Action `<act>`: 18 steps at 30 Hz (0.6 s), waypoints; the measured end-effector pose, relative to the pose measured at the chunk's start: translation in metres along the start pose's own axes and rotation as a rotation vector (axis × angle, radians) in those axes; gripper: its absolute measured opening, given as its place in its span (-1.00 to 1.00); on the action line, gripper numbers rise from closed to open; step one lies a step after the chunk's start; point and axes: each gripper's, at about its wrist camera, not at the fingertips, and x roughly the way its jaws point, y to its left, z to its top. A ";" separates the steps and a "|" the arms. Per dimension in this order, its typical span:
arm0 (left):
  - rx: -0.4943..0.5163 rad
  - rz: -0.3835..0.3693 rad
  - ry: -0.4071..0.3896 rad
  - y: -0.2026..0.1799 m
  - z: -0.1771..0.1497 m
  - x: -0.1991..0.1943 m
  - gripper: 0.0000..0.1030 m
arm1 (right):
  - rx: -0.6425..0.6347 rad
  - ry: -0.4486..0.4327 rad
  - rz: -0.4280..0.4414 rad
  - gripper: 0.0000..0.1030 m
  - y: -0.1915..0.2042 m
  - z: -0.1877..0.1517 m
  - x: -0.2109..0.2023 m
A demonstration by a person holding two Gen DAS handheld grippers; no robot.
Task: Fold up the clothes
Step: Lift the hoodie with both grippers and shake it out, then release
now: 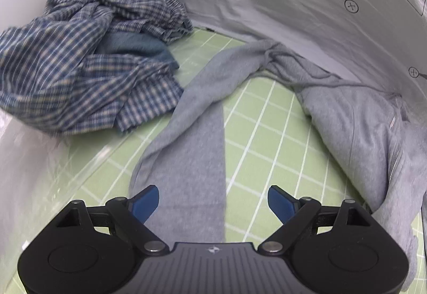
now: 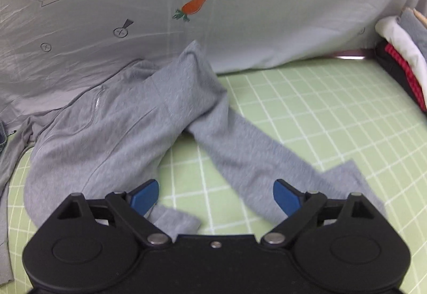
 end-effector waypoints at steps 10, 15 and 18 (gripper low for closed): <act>-0.014 -0.031 0.069 0.012 -0.048 -0.021 0.75 | -0.173 0.020 0.131 0.86 0.053 -0.046 -0.014; 0.018 -0.046 0.062 0.009 -0.055 -0.031 0.75 | -0.276 0.020 0.163 0.59 0.072 -0.057 -0.013; 0.032 -0.058 0.043 0.008 -0.056 -0.039 0.75 | -0.325 0.059 0.154 0.46 0.080 -0.065 -0.008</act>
